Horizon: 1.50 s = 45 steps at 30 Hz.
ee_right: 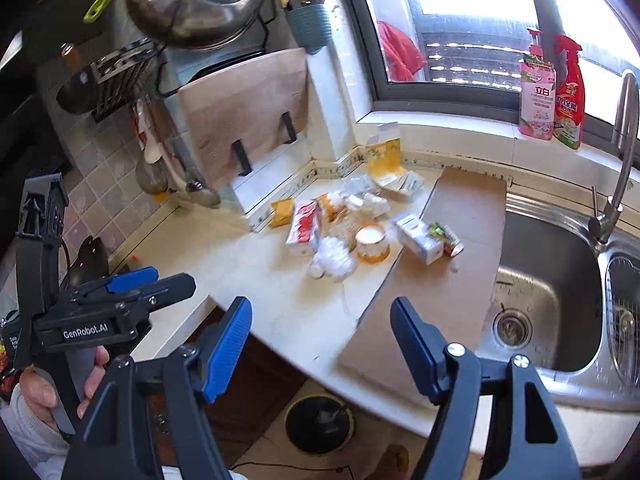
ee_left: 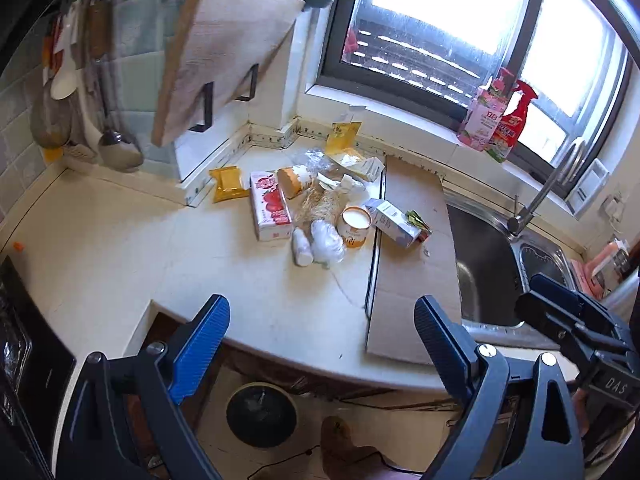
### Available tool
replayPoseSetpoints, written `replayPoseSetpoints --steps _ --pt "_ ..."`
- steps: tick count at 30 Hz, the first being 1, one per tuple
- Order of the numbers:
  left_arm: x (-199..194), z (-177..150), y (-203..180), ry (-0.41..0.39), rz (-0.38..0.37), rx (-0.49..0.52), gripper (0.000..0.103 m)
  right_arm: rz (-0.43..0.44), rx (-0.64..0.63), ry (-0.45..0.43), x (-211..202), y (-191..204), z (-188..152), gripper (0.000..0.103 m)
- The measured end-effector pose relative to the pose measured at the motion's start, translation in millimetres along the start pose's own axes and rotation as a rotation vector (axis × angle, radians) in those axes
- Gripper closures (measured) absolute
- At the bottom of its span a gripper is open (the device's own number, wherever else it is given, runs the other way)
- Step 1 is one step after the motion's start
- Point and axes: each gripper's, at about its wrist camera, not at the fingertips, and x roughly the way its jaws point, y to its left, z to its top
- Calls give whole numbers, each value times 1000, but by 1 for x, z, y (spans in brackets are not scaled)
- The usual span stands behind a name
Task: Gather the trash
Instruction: 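Raise both tools back toward the counter, then grasp a plastic bag with the left tool while the right tool grasps the green wrapper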
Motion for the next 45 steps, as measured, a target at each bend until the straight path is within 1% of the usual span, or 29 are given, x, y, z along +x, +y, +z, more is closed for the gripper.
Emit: replayPoseSetpoints --steps 3,5,7,9,11,14,16,17,19,22,26,27,28,32,35,39,42,45 --pt "32 15 -16 27 35 -5 11 4 33 15 15 -38 17 35" --pt "56 23 -24 42 77 -3 11 12 56 44 30 -65 27 37" --pt "83 29 -29 68 127 -3 11 15 64 77 46 -88 35 44" --pt "104 33 -31 97 149 -13 11 16 66 103 62 -108 41 48" --pt "125 38 -35 123 155 -23 11 13 66 125 81 -128 48 51" --pt "152 45 -39 155 172 -27 11 11 65 152 107 -150 56 55" --pt "172 50 -43 176 200 -15 13 16 54 174 128 -162 60 59" --pt "178 52 -44 183 209 -11 13 16 50 190 139 -166 62 61" --pt "193 56 -46 201 220 -8 18 30 45 227 163 -173 64 67" --pt "213 64 -44 226 206 -32 19 53 44 285 192 -179 63 71" --pt "232 68 -37 261 202 -67 23 81 33 340 221 -183 60 72" --pt "236 68 -34 271 200 -76 26 86 32 350 226 -183 60 74" --pt "241 68 -31 283 196 -86 30 94 34 358 231 -185 59 79" --pt "251 67 -25 304 187 -110 33 161 83 366 239 -195 60 84" --pt "257 66 -22 309 175 -125 36 189 120 366 242 -201 61 88" --pt "261 68 -22 311 158 -131 39 208 167 360 243 -207 61 90" --pt "263 71 -23 317 145 -128 47 208 207 346 240 -213 62 92" --pt "266 72 -26 322 148 -114 47 201 224 331 236 -216 65 92"
